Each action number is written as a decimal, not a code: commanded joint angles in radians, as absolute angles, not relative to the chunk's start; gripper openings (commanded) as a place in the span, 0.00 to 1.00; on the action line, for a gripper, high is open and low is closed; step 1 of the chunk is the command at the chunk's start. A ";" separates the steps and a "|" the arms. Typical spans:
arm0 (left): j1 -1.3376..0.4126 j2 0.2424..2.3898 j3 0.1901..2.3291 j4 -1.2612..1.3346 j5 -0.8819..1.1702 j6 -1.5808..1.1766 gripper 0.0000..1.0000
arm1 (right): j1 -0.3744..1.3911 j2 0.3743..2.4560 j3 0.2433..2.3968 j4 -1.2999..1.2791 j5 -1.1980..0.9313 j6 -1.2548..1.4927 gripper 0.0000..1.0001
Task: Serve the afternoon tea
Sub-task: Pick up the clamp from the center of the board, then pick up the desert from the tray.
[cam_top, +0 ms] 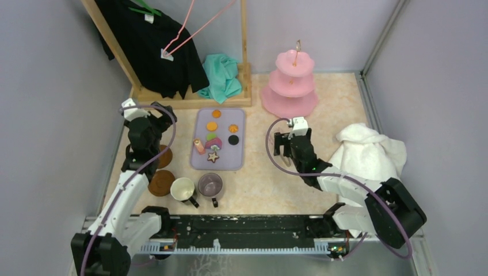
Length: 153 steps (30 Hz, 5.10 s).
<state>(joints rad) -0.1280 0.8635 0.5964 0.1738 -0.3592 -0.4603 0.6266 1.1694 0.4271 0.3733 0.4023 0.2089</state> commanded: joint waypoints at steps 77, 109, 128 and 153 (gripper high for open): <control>-0.124 0.863 0.742 -0.040 -0.260 -0.745 0.99 | 0.684 1.303 0.558 0.257 -0.068 0.139 0.19; -0.123 0.878 0.728 -0.026 -0.269 -0.762 0.99 | 0.844 1.712 0.851 0.297 -0.194 0.125 0.37; -0.123 0.893 0.718 -0.015 -0.258 -0.775 0.98 | 0.845 1.815 0.918 0.284 -0.135 0.101 0.42; -0.121 0.907 0.706 -0.006 -0.254 -0.779 0.98 | 0.842 1.915 0.975 0.283 -0.154 0.049 0.35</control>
<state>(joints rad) -0.1268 0.9096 0.7136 -0.0296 -0.2607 -0.7712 0.8375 1.9053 0.9905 0.3107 -0.1486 0.0551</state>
